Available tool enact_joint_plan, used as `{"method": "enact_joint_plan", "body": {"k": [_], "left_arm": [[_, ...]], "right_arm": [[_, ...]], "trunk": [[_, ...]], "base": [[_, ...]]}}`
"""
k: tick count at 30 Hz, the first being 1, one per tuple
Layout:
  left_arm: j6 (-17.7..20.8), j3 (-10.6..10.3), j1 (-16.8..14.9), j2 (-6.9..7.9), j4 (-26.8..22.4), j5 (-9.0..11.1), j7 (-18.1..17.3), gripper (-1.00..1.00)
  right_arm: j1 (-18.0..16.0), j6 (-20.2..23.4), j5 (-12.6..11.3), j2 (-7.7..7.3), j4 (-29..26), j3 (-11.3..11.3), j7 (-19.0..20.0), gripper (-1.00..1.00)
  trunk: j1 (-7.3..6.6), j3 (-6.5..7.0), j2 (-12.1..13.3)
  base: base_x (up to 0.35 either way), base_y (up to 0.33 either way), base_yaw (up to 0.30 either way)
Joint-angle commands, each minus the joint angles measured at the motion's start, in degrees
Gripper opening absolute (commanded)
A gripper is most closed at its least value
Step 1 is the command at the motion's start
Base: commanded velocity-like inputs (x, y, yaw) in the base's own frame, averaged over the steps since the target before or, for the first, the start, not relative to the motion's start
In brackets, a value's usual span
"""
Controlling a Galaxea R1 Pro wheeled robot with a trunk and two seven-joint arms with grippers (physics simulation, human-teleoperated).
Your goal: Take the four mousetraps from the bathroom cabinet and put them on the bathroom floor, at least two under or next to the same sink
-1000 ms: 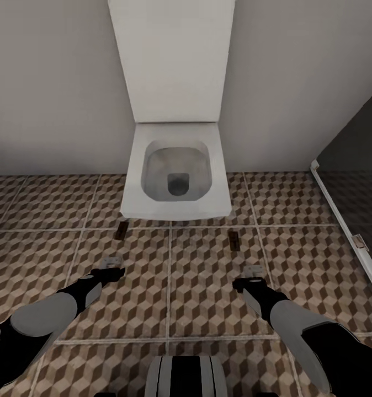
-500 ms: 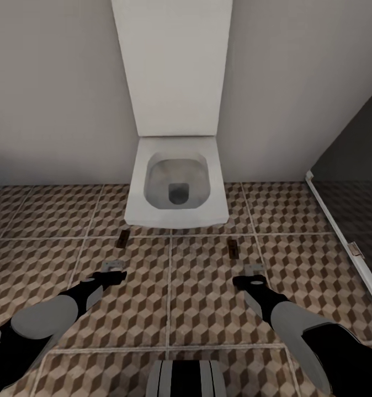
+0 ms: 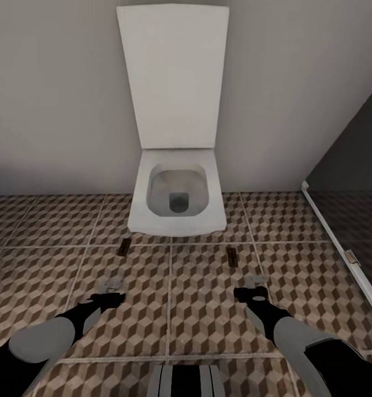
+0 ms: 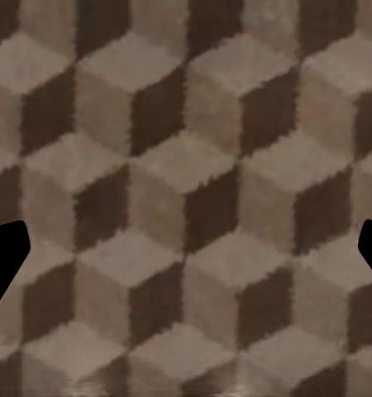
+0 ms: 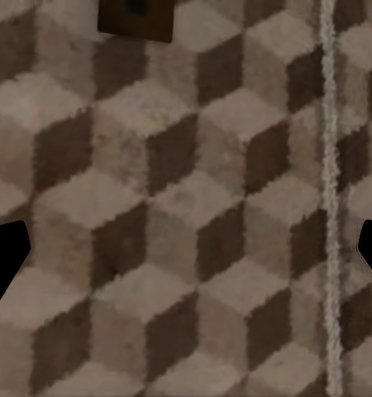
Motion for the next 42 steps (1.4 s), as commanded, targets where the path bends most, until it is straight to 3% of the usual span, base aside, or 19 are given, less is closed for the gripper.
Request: {"method": "enact_joint_plan", "body": {"k": [1,13,25,42], "left_arm": [[-0.1,-0.5,0.4,0.00,0.0,0.6,-0.2,1.00],[-0.3,-0.5,5.7,0.02,-1.3,0.5,-0.1,1.00],[-0.5,-0.7,11.8,-0.09,-1.9,0.5,-0.1,1.00],[-0.7,-0.6,14.5,0.05,-2.2,0.5,-0.1,1.00]], "right_arm": [[0.3,-0.9,-0.4,-0.01,0.1,0.5,-0.2,1.00],[5.7,-7.2,2.6,-0.06,1.3,0.5,-0.2,1.00],[10.1,-8.7,4.8,-0.10,1.6,0.5,-0.3,1.00],[12.7,-14.5,5.0,0.44,2.2,0.5,-0.2,1.00]], "trunk": [[-0.03,0.20,0.0],[-0.34,2.86,0.2],[-0.65,5.52,0.3],[-1.09,9.28,0.6]], "base": [[0.000,0.000,0.000],[0.000,0.000,0.000],[0.000,0.000,0.000],[0.000,0.000,0.000]]}}
